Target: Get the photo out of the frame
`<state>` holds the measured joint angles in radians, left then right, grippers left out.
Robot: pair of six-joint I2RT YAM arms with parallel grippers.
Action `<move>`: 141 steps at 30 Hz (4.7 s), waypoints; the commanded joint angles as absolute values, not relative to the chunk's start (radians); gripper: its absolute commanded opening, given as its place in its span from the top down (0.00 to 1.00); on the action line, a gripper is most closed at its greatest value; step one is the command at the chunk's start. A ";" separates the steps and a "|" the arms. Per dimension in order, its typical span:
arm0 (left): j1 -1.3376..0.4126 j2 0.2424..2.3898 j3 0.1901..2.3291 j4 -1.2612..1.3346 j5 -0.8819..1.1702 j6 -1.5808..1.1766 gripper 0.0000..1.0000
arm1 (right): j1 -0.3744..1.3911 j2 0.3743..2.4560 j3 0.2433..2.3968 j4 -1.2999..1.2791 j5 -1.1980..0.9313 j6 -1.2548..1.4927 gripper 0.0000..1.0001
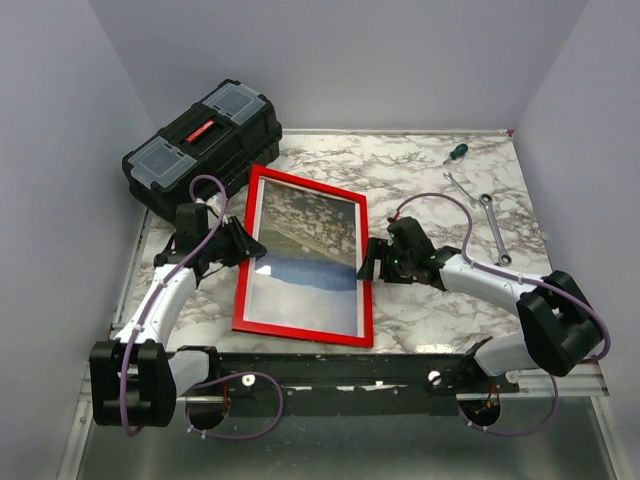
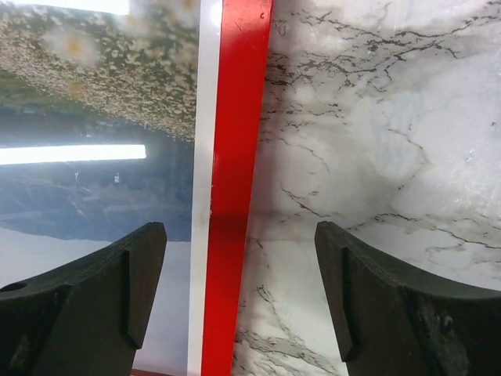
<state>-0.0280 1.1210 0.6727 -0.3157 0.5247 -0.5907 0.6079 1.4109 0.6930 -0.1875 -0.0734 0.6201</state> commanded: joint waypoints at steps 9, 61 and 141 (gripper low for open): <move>-0.009 0.915 0.838 -0.609 0.160 -0.494 0.02 | 0.617 1.337 0.734 -0.233 0.053 0.577 0.07; -0.255 0.862 0.779 -0.616 0.212 -0.417 0.05 | 0.895 1.739 1.028 -0.448 0.573 0.686 0.70; -0.088 0.792 0.619 -0.501 0.194 -0.617 1.00 | 0.736 1.723 1.116 -0.393 0.151 0.375 0.50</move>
